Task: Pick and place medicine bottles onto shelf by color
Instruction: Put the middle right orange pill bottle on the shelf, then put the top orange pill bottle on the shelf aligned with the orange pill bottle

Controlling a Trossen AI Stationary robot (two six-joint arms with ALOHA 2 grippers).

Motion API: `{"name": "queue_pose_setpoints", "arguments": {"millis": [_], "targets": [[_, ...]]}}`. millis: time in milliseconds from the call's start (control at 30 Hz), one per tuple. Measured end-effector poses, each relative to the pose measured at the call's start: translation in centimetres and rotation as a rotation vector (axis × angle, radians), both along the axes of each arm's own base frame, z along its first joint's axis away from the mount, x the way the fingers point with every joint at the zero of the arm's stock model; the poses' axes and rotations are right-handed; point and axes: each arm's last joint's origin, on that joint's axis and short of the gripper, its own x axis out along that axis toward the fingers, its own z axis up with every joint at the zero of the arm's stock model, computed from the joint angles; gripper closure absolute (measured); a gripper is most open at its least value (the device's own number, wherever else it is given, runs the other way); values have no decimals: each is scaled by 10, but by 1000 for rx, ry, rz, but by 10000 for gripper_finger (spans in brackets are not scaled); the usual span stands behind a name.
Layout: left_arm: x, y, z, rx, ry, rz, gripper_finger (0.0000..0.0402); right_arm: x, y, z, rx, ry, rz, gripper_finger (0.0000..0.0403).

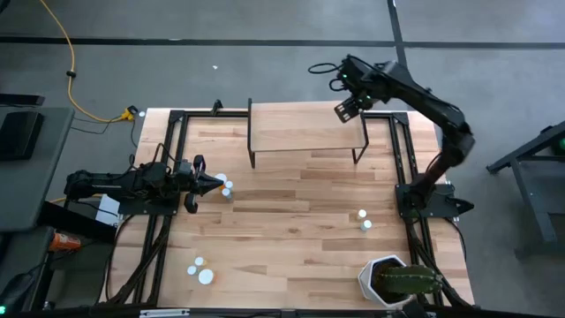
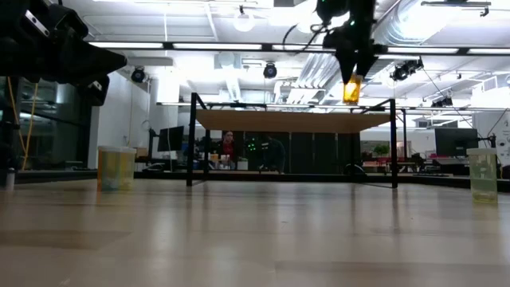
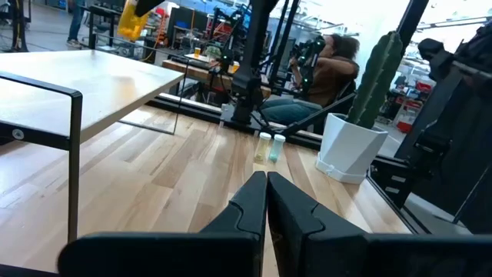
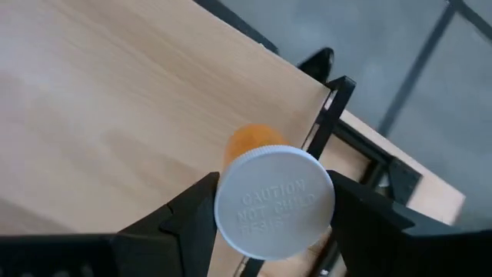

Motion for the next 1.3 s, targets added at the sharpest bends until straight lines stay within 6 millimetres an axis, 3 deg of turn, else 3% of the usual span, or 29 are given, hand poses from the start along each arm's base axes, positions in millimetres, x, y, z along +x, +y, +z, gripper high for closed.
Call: {"name": "queue_pose_setpoints", "arguments": {"millis": [233,600,1300], "targets": [[0,0,0,0,0,0,398,22,-30,-16,27,85,14,195],[0,0,0,0,0,0,398,9,-61,-27,98,12,-155,195],[0,0,0,0,0,0,398,8,-64,-27,109,-29,-199,162]]}}
